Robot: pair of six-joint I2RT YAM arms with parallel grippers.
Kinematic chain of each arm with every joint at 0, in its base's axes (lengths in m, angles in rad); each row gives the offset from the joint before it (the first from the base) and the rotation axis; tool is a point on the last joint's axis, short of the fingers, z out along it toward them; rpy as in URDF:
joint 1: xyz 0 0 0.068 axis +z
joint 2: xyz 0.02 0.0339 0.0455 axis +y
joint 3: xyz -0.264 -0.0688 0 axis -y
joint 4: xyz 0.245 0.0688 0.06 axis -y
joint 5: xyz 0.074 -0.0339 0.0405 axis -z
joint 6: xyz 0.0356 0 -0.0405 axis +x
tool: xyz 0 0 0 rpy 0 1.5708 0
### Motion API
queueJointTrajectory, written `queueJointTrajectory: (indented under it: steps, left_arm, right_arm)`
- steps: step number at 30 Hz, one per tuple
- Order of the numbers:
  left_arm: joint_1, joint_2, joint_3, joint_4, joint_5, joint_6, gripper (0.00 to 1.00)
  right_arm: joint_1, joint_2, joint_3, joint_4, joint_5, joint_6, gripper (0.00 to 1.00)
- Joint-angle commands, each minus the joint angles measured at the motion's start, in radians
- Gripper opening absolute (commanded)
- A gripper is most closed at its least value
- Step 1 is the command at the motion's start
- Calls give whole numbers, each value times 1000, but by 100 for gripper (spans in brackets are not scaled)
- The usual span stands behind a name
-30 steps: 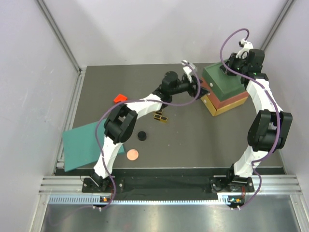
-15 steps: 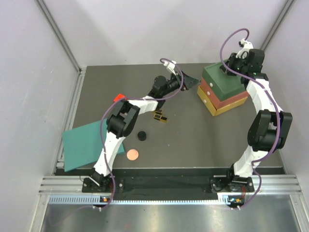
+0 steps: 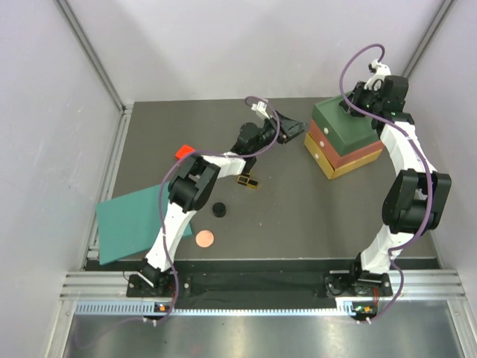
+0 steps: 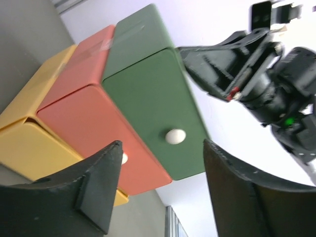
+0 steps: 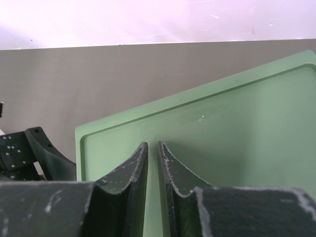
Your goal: Organize the makeup
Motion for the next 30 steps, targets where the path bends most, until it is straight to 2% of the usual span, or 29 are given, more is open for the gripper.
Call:
queueJointTrajectory:
  steps: [1,11,24,30]
  left_arm:
    - [-20,17,32,-78,9,46,67]
    - [-44,34,127,-347,-5,136,65]
    - [-77,92,218,-427,21,144,63]
    - [-81,117,244,-384,37,115,59]
  right_arm:
    - [6,115,-106,-351,28,-19,15]
    - [6,112,-108,-349,27,-20,15]
    - [6,108,-109,-351,25,-17,15]
    - [6,106,-112,-349,25,-17,16]
